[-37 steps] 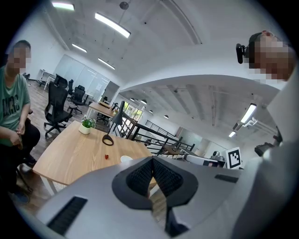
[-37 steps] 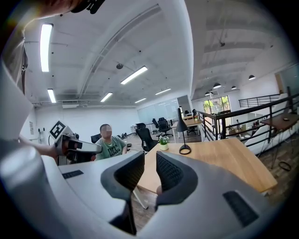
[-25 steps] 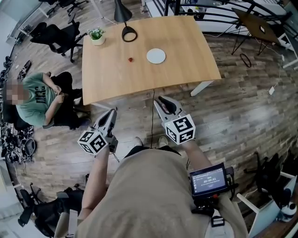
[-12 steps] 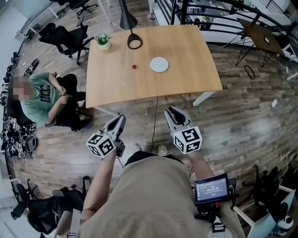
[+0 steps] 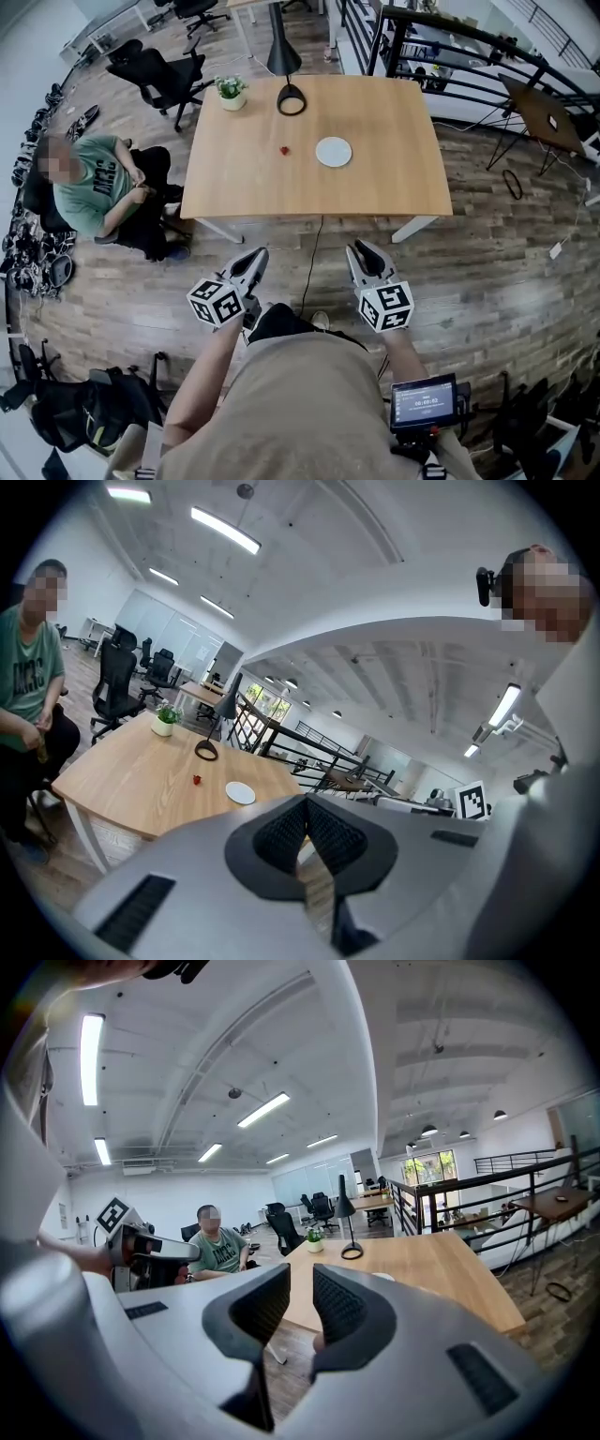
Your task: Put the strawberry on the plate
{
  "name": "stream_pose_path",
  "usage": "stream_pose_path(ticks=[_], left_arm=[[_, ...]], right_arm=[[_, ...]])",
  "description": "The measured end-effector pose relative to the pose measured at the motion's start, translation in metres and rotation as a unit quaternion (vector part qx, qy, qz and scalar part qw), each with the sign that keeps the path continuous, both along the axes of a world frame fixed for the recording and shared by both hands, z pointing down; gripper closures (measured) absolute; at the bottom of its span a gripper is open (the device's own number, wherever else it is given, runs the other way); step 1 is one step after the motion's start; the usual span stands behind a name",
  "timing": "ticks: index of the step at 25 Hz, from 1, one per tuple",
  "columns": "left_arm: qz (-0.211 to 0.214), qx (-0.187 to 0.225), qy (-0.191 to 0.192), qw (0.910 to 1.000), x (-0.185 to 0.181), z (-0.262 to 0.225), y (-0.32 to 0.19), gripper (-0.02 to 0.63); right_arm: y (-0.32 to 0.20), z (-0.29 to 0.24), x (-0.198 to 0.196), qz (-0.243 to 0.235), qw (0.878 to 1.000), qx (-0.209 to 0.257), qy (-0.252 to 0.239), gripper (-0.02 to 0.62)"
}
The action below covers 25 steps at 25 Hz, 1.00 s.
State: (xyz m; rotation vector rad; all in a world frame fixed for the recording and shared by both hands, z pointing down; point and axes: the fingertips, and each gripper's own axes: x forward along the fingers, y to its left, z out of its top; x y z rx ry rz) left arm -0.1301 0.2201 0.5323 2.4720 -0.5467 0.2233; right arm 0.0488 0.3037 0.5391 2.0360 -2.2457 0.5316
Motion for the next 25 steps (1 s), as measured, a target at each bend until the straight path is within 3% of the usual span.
stream_pose_path(ticks=[9,13,18,25], left_arm=[[-0.026,-0.015,-0.01,0.9995,0.014,0.008,-0.002,0.604],[-0.041,-0.018,-0.008,0.999,-0.013,0.01,-0.011,0.604],[-0.049,-0.035,-0.016,0.9981,-0.035,0.026,-0.043,0.604],[-0.028,-0.032,-0.014,0.999,-0.018,0.024,-0.104,0.604]], right_arm=[[-0.006,0.021,0.023,-0.014,0.999,-0.024,-0.021,0.535],[-0.02,0.029,0.003,-0.019,0.999,-0.035,-0.021,0.535],[-0.053,0.027,-0.017,-0.025,0.999,-0.034,-0.018,0.535],[-0.106,0.033,-0.015,-0.017,0.998,-0.051,-0.021,0.535]])
